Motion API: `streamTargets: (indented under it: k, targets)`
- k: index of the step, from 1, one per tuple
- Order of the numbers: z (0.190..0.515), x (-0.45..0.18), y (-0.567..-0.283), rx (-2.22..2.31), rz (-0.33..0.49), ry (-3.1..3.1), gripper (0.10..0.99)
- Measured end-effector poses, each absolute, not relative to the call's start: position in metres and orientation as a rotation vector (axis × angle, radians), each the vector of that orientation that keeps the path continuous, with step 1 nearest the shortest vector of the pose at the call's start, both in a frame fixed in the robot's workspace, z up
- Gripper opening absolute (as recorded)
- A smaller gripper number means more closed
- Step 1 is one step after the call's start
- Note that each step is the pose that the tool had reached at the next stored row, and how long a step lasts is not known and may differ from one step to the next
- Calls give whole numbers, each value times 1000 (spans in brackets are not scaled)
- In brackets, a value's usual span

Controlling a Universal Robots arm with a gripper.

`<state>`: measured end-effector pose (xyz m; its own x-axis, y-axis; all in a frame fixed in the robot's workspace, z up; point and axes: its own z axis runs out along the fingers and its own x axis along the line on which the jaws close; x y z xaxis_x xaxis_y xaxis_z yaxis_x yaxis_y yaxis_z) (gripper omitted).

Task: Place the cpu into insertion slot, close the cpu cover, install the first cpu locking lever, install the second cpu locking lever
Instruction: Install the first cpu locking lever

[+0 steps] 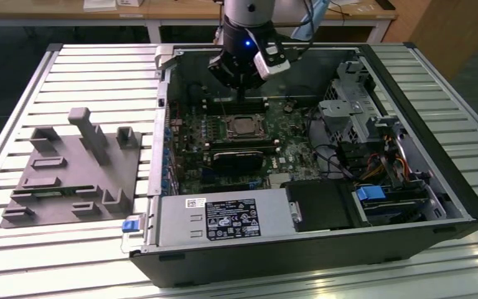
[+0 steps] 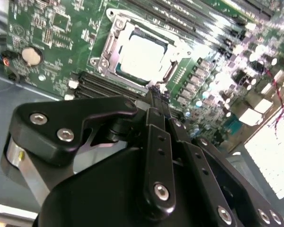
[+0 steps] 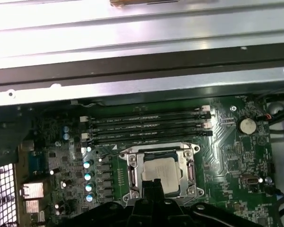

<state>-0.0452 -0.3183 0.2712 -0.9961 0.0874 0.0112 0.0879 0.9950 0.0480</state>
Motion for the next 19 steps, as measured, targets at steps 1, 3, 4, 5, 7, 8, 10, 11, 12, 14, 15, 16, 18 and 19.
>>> streamTargets:
  k: [1, 3, 4, 5, 7, 8, 10, 11, 12, 14, 15, 16, 18, 19]
  targets:
    - [271, -45, -318, -110, -76, -3129, 106]
    - [270, -46, -318, -74, -76, -3130, 106]
    - [270, -49, -318, -73, -76, -3130, 106]
    - [270, -52, -318, -72, -76, -3132, 106]
    - [270, -57, -318, -73, -77, -3134, 106]
    - [270, -60, -318, -72, -77, -3135, 106]
    - [270, -64, -318, -72, -78, -3137, 106]
    - [269, -66, -318, -72, -78, -3138, 106]
    - [269, -67, -318, -72, -77, -3139, 106]
    - [269, -69, -318, -72, -77, -3143, 106]
    - [269, -71, -318, -72, -78, -3147, 106]
    - [269, -72, -318, -72, -78, -3150, 106]
    - [269, -75, -318, -72, -79, -3154, 106]
    - [268, -77, -318, -72, -79, -3155, 106]
